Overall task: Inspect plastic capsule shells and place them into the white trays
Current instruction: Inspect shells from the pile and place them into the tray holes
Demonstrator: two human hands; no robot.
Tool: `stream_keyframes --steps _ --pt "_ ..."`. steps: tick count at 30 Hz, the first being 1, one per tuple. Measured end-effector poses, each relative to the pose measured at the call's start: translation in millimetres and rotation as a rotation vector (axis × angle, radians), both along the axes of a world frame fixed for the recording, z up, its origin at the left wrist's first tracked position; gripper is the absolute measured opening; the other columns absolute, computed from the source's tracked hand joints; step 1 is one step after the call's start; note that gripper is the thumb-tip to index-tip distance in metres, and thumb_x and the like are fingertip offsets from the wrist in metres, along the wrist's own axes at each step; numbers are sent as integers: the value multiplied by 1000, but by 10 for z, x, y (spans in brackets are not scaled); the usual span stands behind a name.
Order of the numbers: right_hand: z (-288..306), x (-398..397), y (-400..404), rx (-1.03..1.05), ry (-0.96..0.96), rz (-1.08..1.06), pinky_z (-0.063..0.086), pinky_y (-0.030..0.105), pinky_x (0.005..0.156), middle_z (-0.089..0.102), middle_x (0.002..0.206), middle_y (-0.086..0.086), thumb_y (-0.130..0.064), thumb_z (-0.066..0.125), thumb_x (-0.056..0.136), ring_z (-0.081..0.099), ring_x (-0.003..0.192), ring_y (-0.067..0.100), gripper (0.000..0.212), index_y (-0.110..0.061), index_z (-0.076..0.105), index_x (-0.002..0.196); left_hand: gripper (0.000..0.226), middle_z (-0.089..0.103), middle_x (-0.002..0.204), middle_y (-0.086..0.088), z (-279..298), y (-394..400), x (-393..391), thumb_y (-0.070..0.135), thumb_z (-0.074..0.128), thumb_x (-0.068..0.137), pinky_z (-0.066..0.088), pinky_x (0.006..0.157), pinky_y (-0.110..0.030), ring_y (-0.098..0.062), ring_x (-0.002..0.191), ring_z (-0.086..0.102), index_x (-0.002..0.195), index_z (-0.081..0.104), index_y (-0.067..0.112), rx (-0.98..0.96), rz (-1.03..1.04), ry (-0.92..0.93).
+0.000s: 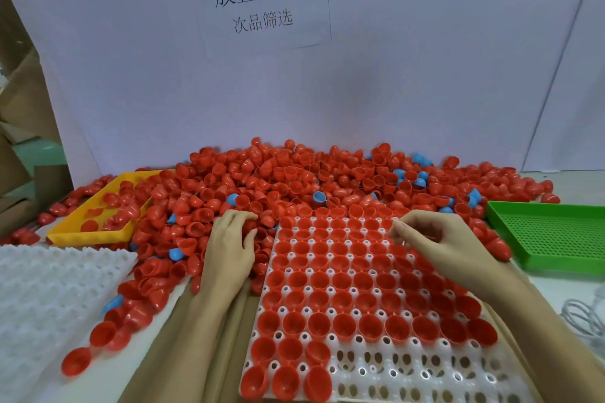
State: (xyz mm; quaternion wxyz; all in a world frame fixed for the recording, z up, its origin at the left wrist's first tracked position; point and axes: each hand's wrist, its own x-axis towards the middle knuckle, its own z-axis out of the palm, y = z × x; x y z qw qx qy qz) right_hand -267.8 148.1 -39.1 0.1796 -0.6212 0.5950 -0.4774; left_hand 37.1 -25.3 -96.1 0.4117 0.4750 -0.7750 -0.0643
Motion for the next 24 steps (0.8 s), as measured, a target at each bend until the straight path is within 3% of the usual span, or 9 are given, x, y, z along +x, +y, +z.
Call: stream_keyframes --steps 4,8,10,13,16,20,24 --pt "-14 24 17 2 6 2 52 12 75 77 83 -6 -34 63 99 73 81 9 22 -27 80 86 24 67 121 1 79 50 7 8 71 98 43 102 -26 -19 118 61 121 72 10 -75 39 91" --pt "6 47 33 14 -26 14 51 12 73 77 82 -4 -25 64 102 72 78 7 22 -24 80 87 22 71 119 7 280 195 -49 11 73 98 49 98 -17 -6 114 65 119 73 16 -118 -59 319" --pt "35 75 57 28 -83 35 51 12 69 77 82 -2 -26 63 103 71 75 6 22 -23 80 89 21 75 112 11 385 318 -111 14 75 96 54 92 -15 -5 108 69 116 75 21 41 -193 507" --pt "85 139 109 43 -151 88 51 13 66 76 84 0 -29 64 101 69 72 4 18 -26 80 94 21 79 110 -1 520 530 -206 17 77 93 59 91 -24 -20 100 77 113 78 23 383 -479 742" --pt "133 213 158 66 -200 184 54 16 71 78 92 3 -32 70 97 73 78 8 14 -32 78 108 22 78 114 -9 555 693 -305 19 76 94 60 94 -30 -30 104 77 116 77 18 534 -723 728" --pt "128 303 156 111 -175 314 60 26 83 74 112 0 -27 79 94 75 99 23 39 -33 69 131 24 78 115 -10 540 816 -427 24 78 94 61 93 -33 -31 104 78 117 75 16 608 -841 621" --pt "73 394 133 71 -136 310 63 31 84 75 115 -1 -25 82 91 76 96 25 35 -34 72 124 28 78 115 -5 539 855 -446 36 82 90 61 95 -37 -26 104 77 115 76 23 606 -827 532"
